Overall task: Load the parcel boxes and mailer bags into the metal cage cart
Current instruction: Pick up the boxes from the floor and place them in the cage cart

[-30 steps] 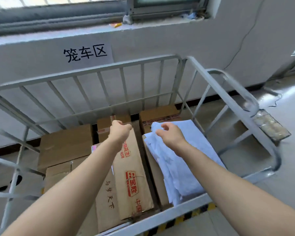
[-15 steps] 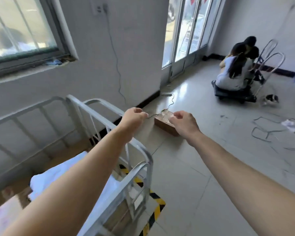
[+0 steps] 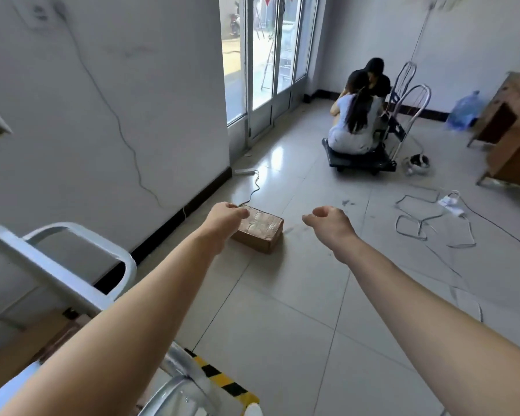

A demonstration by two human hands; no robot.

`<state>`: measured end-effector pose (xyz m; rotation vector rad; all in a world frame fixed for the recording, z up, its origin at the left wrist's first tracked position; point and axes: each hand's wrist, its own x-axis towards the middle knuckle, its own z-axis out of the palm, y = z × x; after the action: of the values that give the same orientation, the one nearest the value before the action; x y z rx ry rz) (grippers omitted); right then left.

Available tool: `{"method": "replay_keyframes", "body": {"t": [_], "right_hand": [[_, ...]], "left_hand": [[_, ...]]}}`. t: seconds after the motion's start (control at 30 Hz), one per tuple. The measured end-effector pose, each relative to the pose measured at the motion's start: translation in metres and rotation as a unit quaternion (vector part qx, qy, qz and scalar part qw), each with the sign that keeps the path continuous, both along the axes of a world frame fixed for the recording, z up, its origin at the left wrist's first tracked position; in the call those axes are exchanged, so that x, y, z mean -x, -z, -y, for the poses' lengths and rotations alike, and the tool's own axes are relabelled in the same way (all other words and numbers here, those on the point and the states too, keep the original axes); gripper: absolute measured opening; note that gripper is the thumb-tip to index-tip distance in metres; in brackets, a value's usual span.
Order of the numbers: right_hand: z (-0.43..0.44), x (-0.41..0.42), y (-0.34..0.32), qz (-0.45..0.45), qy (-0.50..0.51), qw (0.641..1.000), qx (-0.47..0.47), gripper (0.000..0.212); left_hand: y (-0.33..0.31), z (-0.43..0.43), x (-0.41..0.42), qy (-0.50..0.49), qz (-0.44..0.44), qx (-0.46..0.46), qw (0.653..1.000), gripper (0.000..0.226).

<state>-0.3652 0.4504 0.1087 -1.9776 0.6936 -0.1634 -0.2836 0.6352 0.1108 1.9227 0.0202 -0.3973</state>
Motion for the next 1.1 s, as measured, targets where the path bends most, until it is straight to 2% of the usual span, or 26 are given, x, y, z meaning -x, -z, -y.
{"method": "replay_keyframes", "body": {"t": [0.13, 0.47, 0.83, 1.1], "right_hand": [[0.038, -0.056, -0.003, -0.001, 0.005, 1.000, 0.001, 0.050], [0.139, -0.194, 0.018, -0.032, -0.016, 0.999, -0.030, 0.051], [0.268, -0.364, 0.038, -0.082, -0.138, 0.987, -0.023, 0.049], [0.261, -0.481, 0.072, -0.142, -0.246, 0.959, -0.007, 0.049]], "left_hand": [[0.006, 0.037, -0.060, 0.001, -0.014, -0.005, 1.000, 0.014], [0.024, 0.124, -0.189, -0.006, -0.042, -0.014, 0.999, 0.008], [0.070, 0.237, -0.298, -0.115, -0.091, -0.045, 0.988, 0.010], [0.095, 0.242, -0.367, -0.226, -0.147, -0.004, 0.963, 0.024]]}}
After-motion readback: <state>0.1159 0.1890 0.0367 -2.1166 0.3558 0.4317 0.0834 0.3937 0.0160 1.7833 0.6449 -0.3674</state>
